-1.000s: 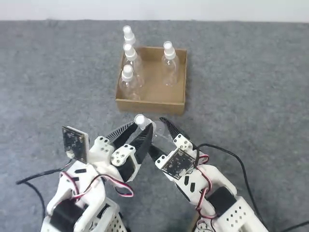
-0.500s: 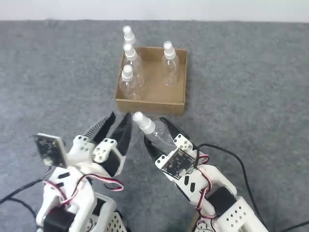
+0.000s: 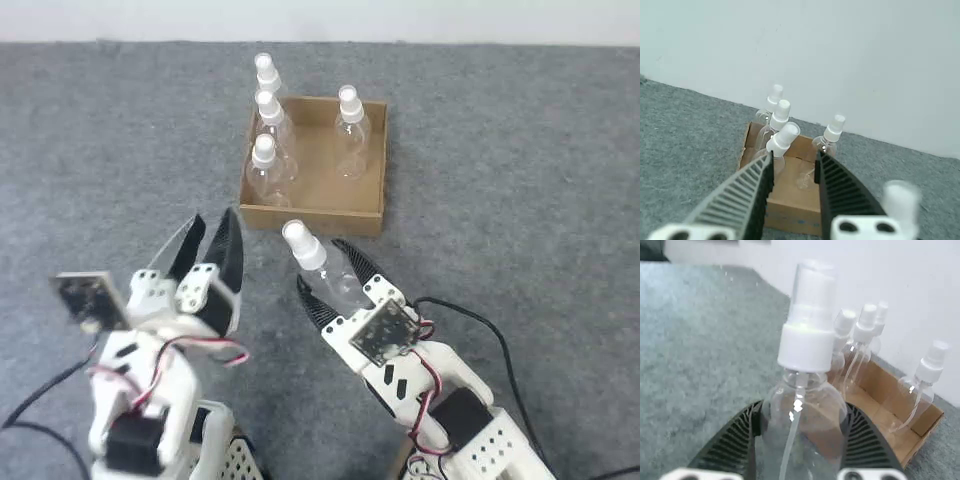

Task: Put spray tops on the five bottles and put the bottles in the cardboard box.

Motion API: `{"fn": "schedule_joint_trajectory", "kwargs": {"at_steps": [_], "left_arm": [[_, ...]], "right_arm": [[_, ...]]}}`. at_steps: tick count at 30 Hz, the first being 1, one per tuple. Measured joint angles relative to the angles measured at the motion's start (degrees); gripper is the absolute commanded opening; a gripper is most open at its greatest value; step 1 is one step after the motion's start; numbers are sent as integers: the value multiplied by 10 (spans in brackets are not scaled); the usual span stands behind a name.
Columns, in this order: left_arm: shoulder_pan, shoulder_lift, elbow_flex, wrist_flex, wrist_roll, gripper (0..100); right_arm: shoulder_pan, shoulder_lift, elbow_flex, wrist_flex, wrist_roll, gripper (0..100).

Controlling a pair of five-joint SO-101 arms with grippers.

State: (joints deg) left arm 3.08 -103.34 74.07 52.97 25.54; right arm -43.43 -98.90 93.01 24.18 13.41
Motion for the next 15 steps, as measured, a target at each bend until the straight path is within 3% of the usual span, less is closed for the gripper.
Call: {"fn": "schedule_joint_trajectory", "kwargs": {"at_steps": [5, 15], "left_arm": [[7, 0, 75, -92, 0, 122], [110, 0, 80, -83, -39, 122]], "right_arm": [[-20, -38, -1, 12, -12, 79], [-43, -38, -1, 22, -15, 79]]}}
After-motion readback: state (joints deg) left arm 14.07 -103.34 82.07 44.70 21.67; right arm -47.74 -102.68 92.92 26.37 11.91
